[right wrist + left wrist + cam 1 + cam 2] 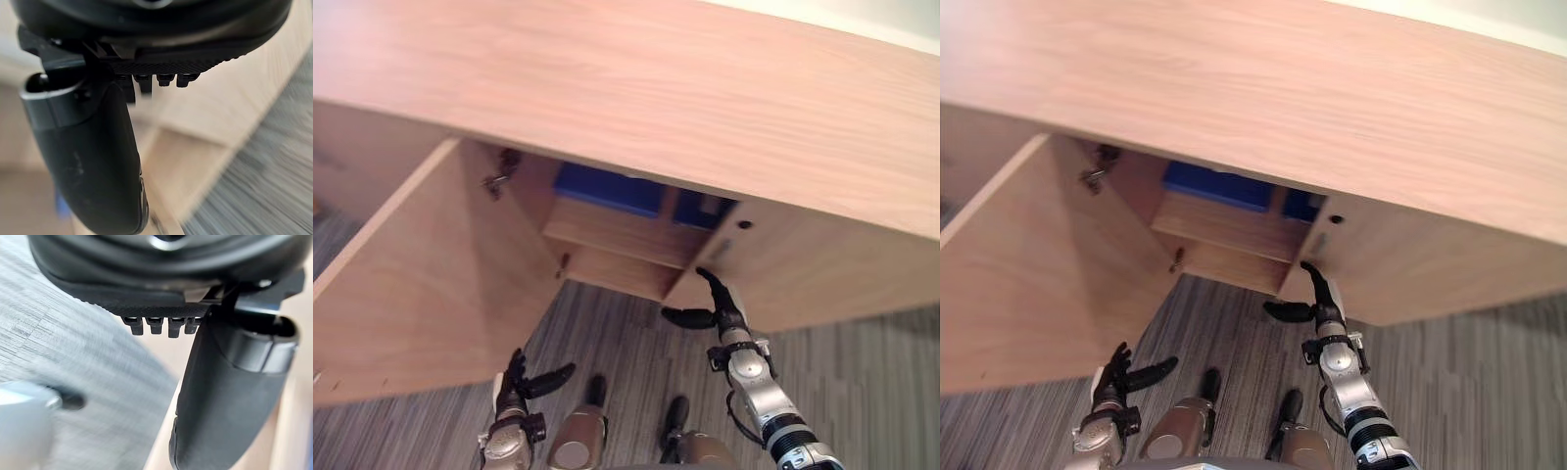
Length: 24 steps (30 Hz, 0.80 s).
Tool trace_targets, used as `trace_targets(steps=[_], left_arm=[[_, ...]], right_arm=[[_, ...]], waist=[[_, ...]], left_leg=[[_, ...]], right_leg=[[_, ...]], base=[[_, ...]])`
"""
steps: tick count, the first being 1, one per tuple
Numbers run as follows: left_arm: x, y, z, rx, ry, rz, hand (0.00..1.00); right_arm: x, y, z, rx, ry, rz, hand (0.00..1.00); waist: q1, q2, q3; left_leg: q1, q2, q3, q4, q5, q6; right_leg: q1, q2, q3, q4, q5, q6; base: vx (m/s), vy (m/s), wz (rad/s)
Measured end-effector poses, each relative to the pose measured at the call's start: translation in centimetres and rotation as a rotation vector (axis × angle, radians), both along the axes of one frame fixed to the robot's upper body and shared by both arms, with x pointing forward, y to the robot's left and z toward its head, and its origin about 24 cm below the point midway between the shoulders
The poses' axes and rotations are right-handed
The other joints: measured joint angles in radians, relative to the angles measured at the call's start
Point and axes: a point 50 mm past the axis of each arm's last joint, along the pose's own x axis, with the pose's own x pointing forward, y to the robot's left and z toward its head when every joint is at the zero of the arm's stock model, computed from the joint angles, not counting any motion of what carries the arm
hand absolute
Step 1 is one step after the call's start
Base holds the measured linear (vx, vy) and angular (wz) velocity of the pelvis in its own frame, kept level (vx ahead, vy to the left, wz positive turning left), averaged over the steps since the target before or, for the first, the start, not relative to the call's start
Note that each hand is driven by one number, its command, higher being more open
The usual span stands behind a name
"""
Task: Walk over to the cabinet, pick up the folder, carry it to the office cabinet, place the folder inside the office cabinet, then close the office cabinet door
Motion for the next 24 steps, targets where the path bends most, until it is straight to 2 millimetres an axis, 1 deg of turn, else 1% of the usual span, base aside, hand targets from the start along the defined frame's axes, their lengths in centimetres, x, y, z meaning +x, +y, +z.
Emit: trace_targets(steps=[1,2,4,5,6,7,9,10,13,14,16,17,18,21,22,24], left_arm=[[0.0,0.9,0.8,0.014,-0.040,0.039,1.00],[-0.1,1.4,1.1,0.023,-0.059,0.059,1.00],[-0.6,3.6,2.5,0.076,-0.112,0.143,1.00],[-0.7,4.3,2.9,0.092,-0.124,0.163,1.00],[-1.1,5.5,3.7,0.124,-0.149,0.203,1.00],[-1.6,6.7,4.5,0.160,-0.168,0.233,1.00],[-2.2,8.2,5.4,0.199,-0.184,0.279,1.00],[-2.6,9.1,6.1,0.227,-0.200,0.304,1.00],[-2.8,10.6,7.6,0.287,-0.232,0.330,1.00],[-2.4,11.5,8.9,0.328,-0.266,0.329,1.00],[-1.8,12.4,10.3,0.378,-0.307,0.319,1.00],[-0.7,13.3,12.6,0.449,-0.379,0.292,1.00],[0.1,13.9,13.8,0.482,-0.416,0.276,1.00],[2.2,14.5,16.7,0.551,-0.497,0.225,1.00],[2.6,14.5,17.0,0.559,-0.506,0.210,1.00],[4.0,13.9,17.8,0.578,-0.530,0.148,1.00]], right_arm=[[-0.3,0.6,-0.5,-0.004,0.026,0.031,1.00],[-0.3,0.8,-0.6,-0.005,0.035,0.047,1.00],[-0.3,2.3,-1.0,0.006,0.056,0.106,1.00],[-0.3,2.7,-1.0,0.010,0.059,0.117,1.00],[-0.1,3.3,-1.0,0.014,0.059,0.137,1.00],[0.0,3.8,-0.9,0.020,0.058,0.148,1.00],[0.1,4.0,-0.9,0.016,0.060,0.160,1.00],[0.3,4.2,-0.8,0.011,0.056,0.172,1.00],[0.5,4.2,-0.7,0.004,0.050,0.178,1.00],[0.4,3.9,-0.8,-0.002,0.055,0.176,1.00],[0.3,3.6,-0.9,-0.002,0.060,0.169,1.00],[0.1,3.2,-1.1,-0.008,0.069,0.163,1.00],[-0.1,2.8,-1.2,-0.013,0.076,0.157,1.00],[-1.1,1.9,-1.8,-0.017,0.097,0.148,1.00],[-1.4,1.7,-1.9,-0.015,0.102,0.143,1.00],[-2.2,0.8,-2.4,-0.009,0.125,0.112,1.00]], waist=[[0.025,0.011,0.001],[0.035,0.017,0.000],[0.063,0.037,0.002],[0.067,0.039,0.001],[0.075,0.042,0.002],[0.085,0.042,0.003],[0.102,0.042,0.003],[0.105,0.042,0.003],[0.113,0.042,0.002],[0.119,0.041,0.002],[0.119,0.041,0.002],[0.118,0.038,0.000],[0.116,0.038,-0.001],[0.098,0.033,-0.008],[0.096,0.032,-0.009],[0.087,0.027,-0.017]], left_leg=[[0.007,-0.003,-0.033,-0.031,0.022,-0.010],[0.010,-0.005,-0.049,-0.046,0.035,-0.011],[0.025,-0.009,-0.106,-0.098,0.075,-0.019],[0.029,-0.011,-0.119,-0.112,0.084,-0.023],[0.038,-0.010,-0.142,-0.144,0.094,-0.035],[0.048,-0.005,-0.159,-0.171,0.110,-0.037],[0.057,-0.001,-0.169,-0.191,0.122,-0.041],[0.056,0.002,-0.172,-0.198,0.128,-0.043],[0.054,0.007,-0.174,-0.213,0.140,-0.041],[0.053,0.009,-0.177,-0.214,0.142,-0.043],[0.052,0.012,-0.180,-0.214,0.143,-0.042],[0.050,0.015,-0.184,-0.213,0.147,-0.042],[0.050,0.018,-0.187,-0.213,0.148,-0.043],[0.038,0.026,-0.193,-0.213,0.149,-0.049],[0.036,0.028,-0.193,-0.213,0.150,-0.050],[0.028,0.034,-0.186,-0.213,0.152,-0.054]], right_leg=[[0.010,0.000,-0.031,0.000,-0.009,-0.005],[0.015,0.000,-0.048,0.000,-0.013,-0.005],[0.036,0.002,-0.103,0.002,-0.029,-0.003],[0.038,0.002,-0.111,0.006,-0.037,-0.004],[0.037,0.002,-0.131,0.025,-0.053,-0.003],[0.036,0.001,-0.144,0.044,-0.070,-0.006],[0.029,-0.004,-0.148,0.071,-0.091,-0.010],[0.018,-0.006,-0.148,0.091,-0.101,-0.010],[-0.001,-0.006,-0.145,0.122,-0.111,-0.005],[-0.011,-0.008,-0.140,0.141,-0.121,-0.005],[-0.017,-0.008,-0.137,0.156,-0.132,-0.008],[-0.028,-0.009,-0.134,0.178,-0.148,-0.011],[-0.033,-0.009,-0.133,0.190,-0.156,-0.014],[-0.052,-0.006,-0.127,0.213,-0.170,-0.022],[-0.056,-0.005,-0.123,0.215,-0.172,-0.023],[-0.072,-0.002,-0.107,0.225,-0.174,-0.027]], base=[[-0.02,-0.069,0.91],[-0.04,-0.077,0.84],[-0.07,-0.078,0.76],[-0.10,-0.061,0.64],[-0.11,-0.057,0.55],[-0.09,-0.043,0.46],[-0.06,-0.029,0.21],[-0.04,-0.020,0.09],[-0.01,-0.026,0.01],[0.00,-0.046,0.03],[0.00,-0.053,0.03],[0.00,-0.085,0.02],[0.00,-0.103,0.03],[-0.02,-0.077,0.04],[-0.01,-0.044,-0.04],[-0.04,-0.047,-0.10]])
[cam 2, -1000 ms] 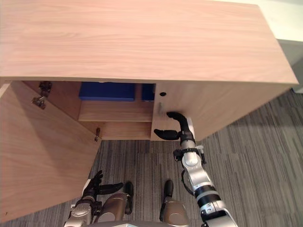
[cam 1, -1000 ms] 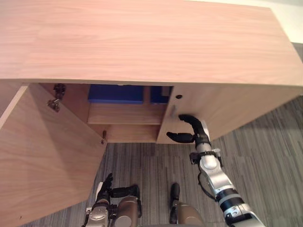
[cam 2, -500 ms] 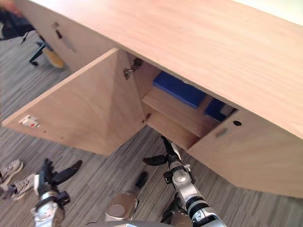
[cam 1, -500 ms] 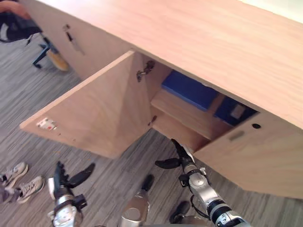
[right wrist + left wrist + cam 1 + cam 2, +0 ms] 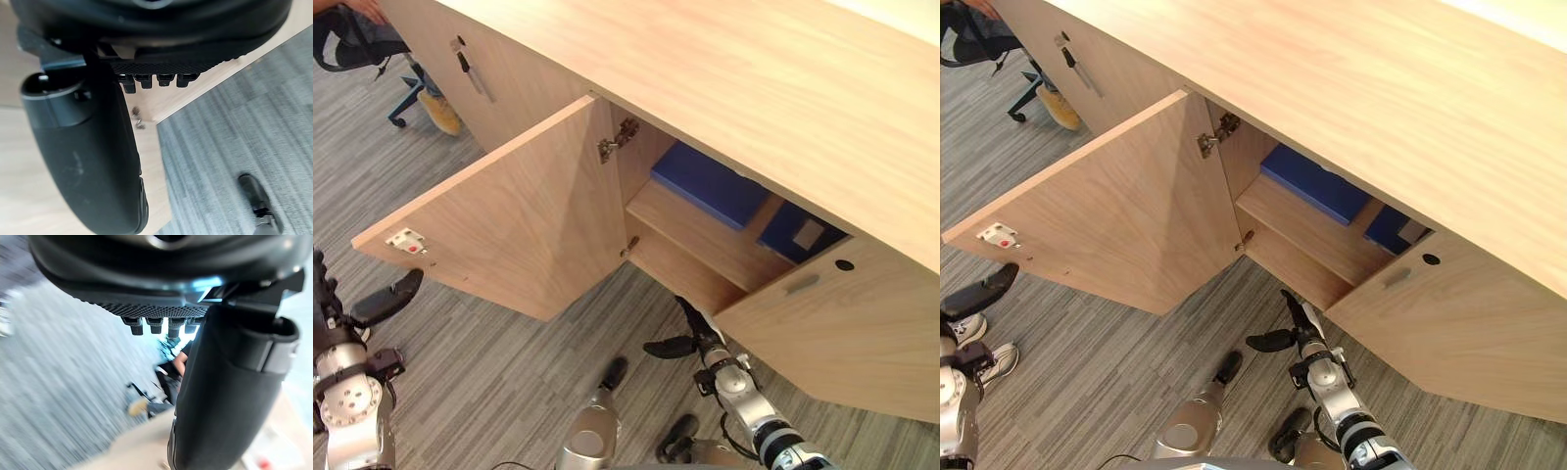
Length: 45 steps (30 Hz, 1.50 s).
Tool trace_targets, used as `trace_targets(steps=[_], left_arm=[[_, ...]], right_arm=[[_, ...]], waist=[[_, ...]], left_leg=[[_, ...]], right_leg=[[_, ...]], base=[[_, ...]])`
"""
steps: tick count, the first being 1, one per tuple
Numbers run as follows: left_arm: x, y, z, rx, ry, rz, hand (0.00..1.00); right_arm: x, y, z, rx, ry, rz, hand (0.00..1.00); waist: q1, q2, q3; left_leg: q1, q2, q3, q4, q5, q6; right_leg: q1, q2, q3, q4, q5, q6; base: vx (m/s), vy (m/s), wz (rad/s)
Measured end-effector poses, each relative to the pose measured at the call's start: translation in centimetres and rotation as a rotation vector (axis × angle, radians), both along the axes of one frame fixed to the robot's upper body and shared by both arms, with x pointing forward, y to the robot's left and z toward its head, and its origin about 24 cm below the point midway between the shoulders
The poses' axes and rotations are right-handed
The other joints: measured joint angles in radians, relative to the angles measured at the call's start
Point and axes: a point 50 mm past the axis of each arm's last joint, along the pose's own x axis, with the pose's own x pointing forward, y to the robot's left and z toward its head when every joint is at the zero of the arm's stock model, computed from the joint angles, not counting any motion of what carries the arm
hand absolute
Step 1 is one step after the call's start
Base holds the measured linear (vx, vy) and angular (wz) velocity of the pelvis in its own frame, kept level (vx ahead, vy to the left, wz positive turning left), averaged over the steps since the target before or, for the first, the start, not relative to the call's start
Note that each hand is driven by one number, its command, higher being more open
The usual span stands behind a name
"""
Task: Walk over to the cabinet, pick up the folder, carry it to the office cabinet, place the folder inside the office cabinet, then close the office cabinet door
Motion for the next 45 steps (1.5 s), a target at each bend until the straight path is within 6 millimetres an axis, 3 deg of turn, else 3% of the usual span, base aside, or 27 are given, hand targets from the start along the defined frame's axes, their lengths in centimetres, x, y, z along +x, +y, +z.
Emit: trace_targets(steps=[2,7,10,15,17,20,22,24,27,29,30,32,34,38,42,45], left_arm=[[0.8,-0.7,0.0,0.027,0.017,-0.041,1.00],[0.0,-0.6,-0.1,0.019,-0.002,0.010,1.00],[-1.0,-2.3,-1.2,-0.039,-0.032,0.014,1.00],[-3.5,-8.9,-4.9,-0.230,-0.031,-0.073,1.00],[-4.8,-11.9,-7.4,-0.335,0.066,-0.122,1.00],[-6.6,-14.8,-10.0,-0.456,0.185,-0.166,1.00],[-7.9,-17.8,-11.6,-0.534,0.292,-0.280,1.00],[-8.4,-20.5,-12.6,-0.594,0.362,-0.396,1.00],[-7.6,-23.9,-13.3,-0.613,0.431,-0.587,1.00],[-5.9,-25.1,-13.2,-0.587,0.435,-0.657,1.00],[-4.1,-25.5,-12.9,-0.534,0.426,-0.701,1.00],[-1.2,-25.6,-11.8,-0.437,0.382,-0.747,1.00],[1.3,-24.4,-10.2,-0.353,0.311,-0.732,1.00],[5.2,-18.5,-8.6,-0.203,0.274,-0.514,1.00],[5.4,-14.0,-7.7,-0.106,0.292,-0.378,1.00],[5.2,-13.2,-7.7,-0.087,0.301,-0.343,1.00]], right_arm=[[-0.6,-0.2,-0.3,0.007,0.012,-0.004,1.00],[-3.2,-0.3,-1.5,0.047,0.068,-0.050,1.00],[-4.0,-0.8,-1.9,0.062,0.089,-0.103,1.00],[-7.6,-2.6,-4.0,0.085,0.202,-0.278,1.00],[-9.5,-3.0,-5.0,0.084,0.271,-0.330,1.00],[-10.4,-2.6,-5.6,0.100,0.314,-0.361,1.00],[-11.4,-2.6,-5.9,0.100,0.342,-0.378,1.00],[-11.0,-2.7,-5.7,0.103,0.329,-0.388,1.00],[-9.9,-2.3,-5.4,0.117,0.304,-0.378,1.00],[-9.5,-2.2,-5.2,0.125,0.284,-0.379,1.00],[-9.3,-2.2,-5.0,0.127,0.270,-0.378,1.00],[-9.2,-2.4,-4.9,0.125,0.264,-0.379,1.00],[-9.5,-2.7,-5.0,0.119,0.275,-0.387,1.00],[-10.0,-3.5,-5.1,0.139,0.290,-0.429,1.00],[-10.6,-4.3,-5.2,0.138,0.306,-0.425,1.00],[-11.1,-5.2,-5.3,0.120,0.318,-0.423,1.00]], waist=[[-0.015,-0.008,-0.005],[-0.011,-0.063,-0.041],[-0.011,-0.065,-0.054],[-0.013,-0.061,-0.070],[-0.020,-0.054,-0.081],[-0.045,-0.054,-0.081],[-0.054,-0.046,-0.084],[-0.079,-0.032,-0.089],[-0.135,-0.023,-0.093],[-0.172,-0.023,-0.093],[-0.201,-0.024,-0.094],[-0.241,-0.024,-0.097],[-0.278,-0.024,-0.101],[-0.325,-0.020,-0.103],[-0.320,-0.016,-0.105],[-0.311,-0.014,-0.106]], left_leg=[[-0.001,0.005,0.013,-0.002,0.001,-0.002],[0.026,0.037,0.073,-0.016,0.001,-0.007],[0.030,0.044,0.094,-0.023,0.005,-0.010],[0.036,0.034,0.096,-0.023,0.013,-0.003],[0.041,0.030,0.099,-0.024,0.014,-0.001],[0.045,0.033,0.130,-0.024,0.012,0.004],[0.055,0.042,0.199,-0.024,0.012,0.005],[0.062,0.048,0.253,-0.024,0.012,0.005],[0.076,0.054,0.355,-0.024,0.006,0.013],[0.095,0.059,0.437,-0.024,-0.004,0.022],[0.104,0.059,0.487,-0.024,-0.010,0.028],[0.114,0.058,0.549,-0.024,-0.022,0.032],[0.123,0.055,0.596,-0.024,-0.031,0.036],[0.165,0.053,0.669,-0.024,-0.053,0.029],[0.193,0.071,0.670,-0.024,-0.064,0.019],[0.203,0.076,0.664,-0.024,-0.068,0.020]], right_leg=[[-0.009,0.002,0.011,0.006,0.000,-0.001],[-0.013,0.024,0.067,-0.015,0.018,-0.015],[-0.011,0.035,0.089,-0.047,0.043,-0.014],[0.014,0.036,0.093,-0.091,0.075,-0.002],[0.022,0.035,0.099,-0.100,0.076,0.007],[0.022,0.038,0.126,-0.101,0.076,0.008],[0.014,0.044,0.182,-0.101,0.078,0.013],[-0.002,0.050,0.254,-0.100,0.083,0.021],[-0.038,0.059,0.368,-0.101,0.092,0.034],[-0.058,0.069,0.455,-0.109,0.101,0.037],[-0.067,0.070,0.495,-0.120,0.117,0.037],[-0.075,0.071,0.545,-0.150,0.150,0.035],[-0.075,0.074,0.578,-0.189,0.187,0.032],[-0.047,0.074,0.615,-0.248,0.268,0.023],[-0.008,0.090,0.608,-0.273,0.280,0.016],[0.012,0.094,0.598,-0.285,0.278,0.013]], base=[[-0.06,-0.044,-0.19],[-0.07,-0.045,-0.32],[-0.09,-0.012,-0.25],[-0.07,0.026,0.02],[-0.04,0.027,0.02],[-0.07,0.023,-0.06],[-0.08,0.034,-0.22],[-0.07,0.048,-0.47],[-0.04,0.063,-0.96],[-0.03,0.073,-1.36],[-0.03,0.068,-1.22],[-0.02,0.070,-1.12],[0.02,0.039,-0.75],[0.07,0.005,-0.57],[0.12,-0.031,-0.04],[0.10,-0.018,0.05]])
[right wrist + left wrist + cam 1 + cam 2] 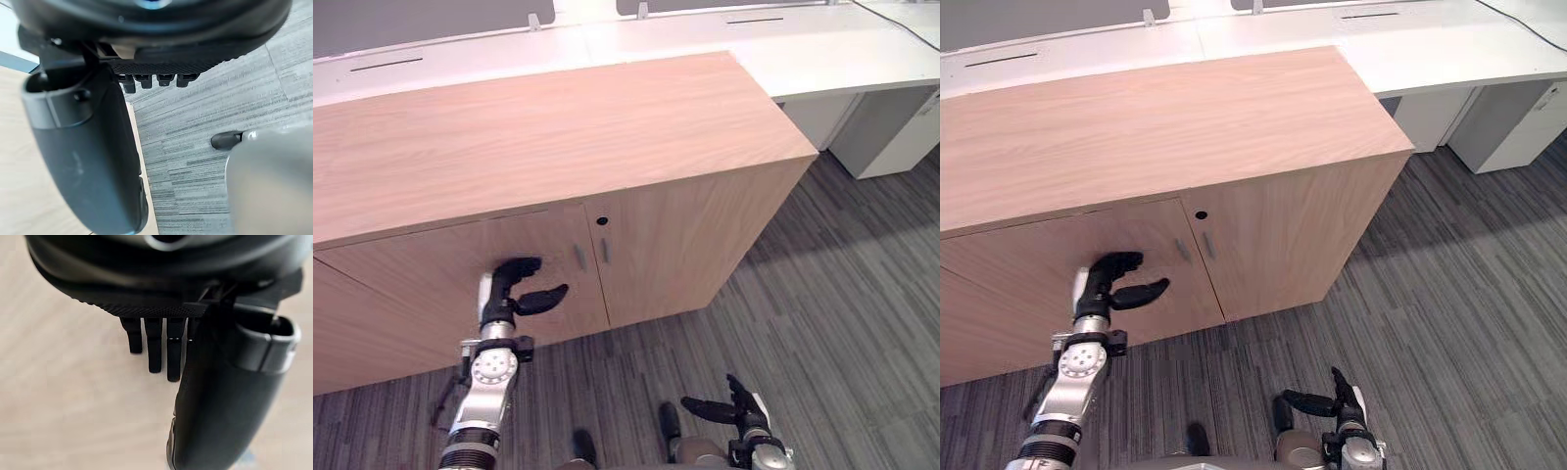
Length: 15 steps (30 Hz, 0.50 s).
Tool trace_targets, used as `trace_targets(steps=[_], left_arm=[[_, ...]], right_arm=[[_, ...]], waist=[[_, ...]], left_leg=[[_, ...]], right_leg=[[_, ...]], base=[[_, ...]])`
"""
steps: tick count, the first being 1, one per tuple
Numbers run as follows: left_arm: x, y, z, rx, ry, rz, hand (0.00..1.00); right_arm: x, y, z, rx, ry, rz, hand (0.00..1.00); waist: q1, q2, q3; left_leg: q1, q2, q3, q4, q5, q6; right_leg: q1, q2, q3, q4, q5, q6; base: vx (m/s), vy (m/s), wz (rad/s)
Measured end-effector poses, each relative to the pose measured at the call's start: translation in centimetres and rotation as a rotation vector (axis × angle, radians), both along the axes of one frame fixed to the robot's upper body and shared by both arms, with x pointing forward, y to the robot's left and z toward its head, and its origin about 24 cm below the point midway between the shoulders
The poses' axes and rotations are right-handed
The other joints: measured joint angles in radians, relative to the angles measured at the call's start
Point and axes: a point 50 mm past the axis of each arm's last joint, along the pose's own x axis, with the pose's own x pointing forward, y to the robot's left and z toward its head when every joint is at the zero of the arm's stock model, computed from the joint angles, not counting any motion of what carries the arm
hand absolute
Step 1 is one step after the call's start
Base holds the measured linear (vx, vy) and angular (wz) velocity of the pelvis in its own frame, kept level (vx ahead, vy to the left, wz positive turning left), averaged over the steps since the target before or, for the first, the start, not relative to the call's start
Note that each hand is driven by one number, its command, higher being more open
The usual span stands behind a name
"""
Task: Walk over to the cabinet, pick up the folder, carry it to the office cabinet, place the folder inside the office cabinet, then close the office cabinet door
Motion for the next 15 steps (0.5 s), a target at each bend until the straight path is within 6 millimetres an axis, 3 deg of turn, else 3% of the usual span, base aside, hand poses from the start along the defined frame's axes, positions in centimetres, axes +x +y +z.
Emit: trace_targets(steps=[5,10,11,13,15], left_arm=[[-2.5,-1.3,-2.3,-0.083,0.065,-0.007,1.00],[-7.8,-3.2,-7.6,-0.240,0.299,-0.033,1.00],[-10.0,-3.6,-9.9,-0.275,0.419,-0.015,1.00],[-12.9,-3.5,-12.3,-0.300,0.573,0.015,1.00],[-14.7,-3.3,-13.5,-0.298,0.665,0.034,1.00]], right_arm=[[-0.2,-0.2,-0.1,-0.002,0.013,-0.003,1.00],[-0.3,-0.6,-0.1,-0.014,0.021,-0.021,1.00],[-0.4,-0.9,0.0,-0.027,0.025,-0.028,1.00],[-0.4,-1.1,0.0,-0.042,0.026,-0.035,1.00],[-0.4,-1.3,0.0,-0.052,0.025,-0.050,1.00]], waist=[[-0.001,0.003,0.000],[0.007,0.018,-0.009],[0.011,0.027,-0.016],[0.020,0.031,-0.020],[0.027,0.030,-0.022]], left_leg=[[0.015,-0.004,-0.014,0.000,-0.007,0.004],[0.026,-0.008,-0.016,0.000,-0.012,0.003],[0.027,-0.009,-0.015,0.000,-0.019,-0.002],[0.028,-0.008,-0.015,0.000,-0.019,-0.002],[0.028,-0.008,-0.016,0.000,-0.019,-0.002]], right_leg=[[0.020,-0.004,-0.007,-0.009,-0.002,0.000],[0.030,-0.008,-0.008,-0.007,-0.014,0.006],[0.030,-0.008,-0.008,-0.007,-0.019,0.010],[0.031,-0.008,-0.008,-0.008,-0.021,0.008],[0.032,-0.008,-0.009,-0.008,-0.021,0.008]], base=[[0.03,0.002,0.03],[-0.03,0.011,0.01],[0.00,0.000,0.00],[0.00,0.000,0.00],[0.00,0.000,0.00]])
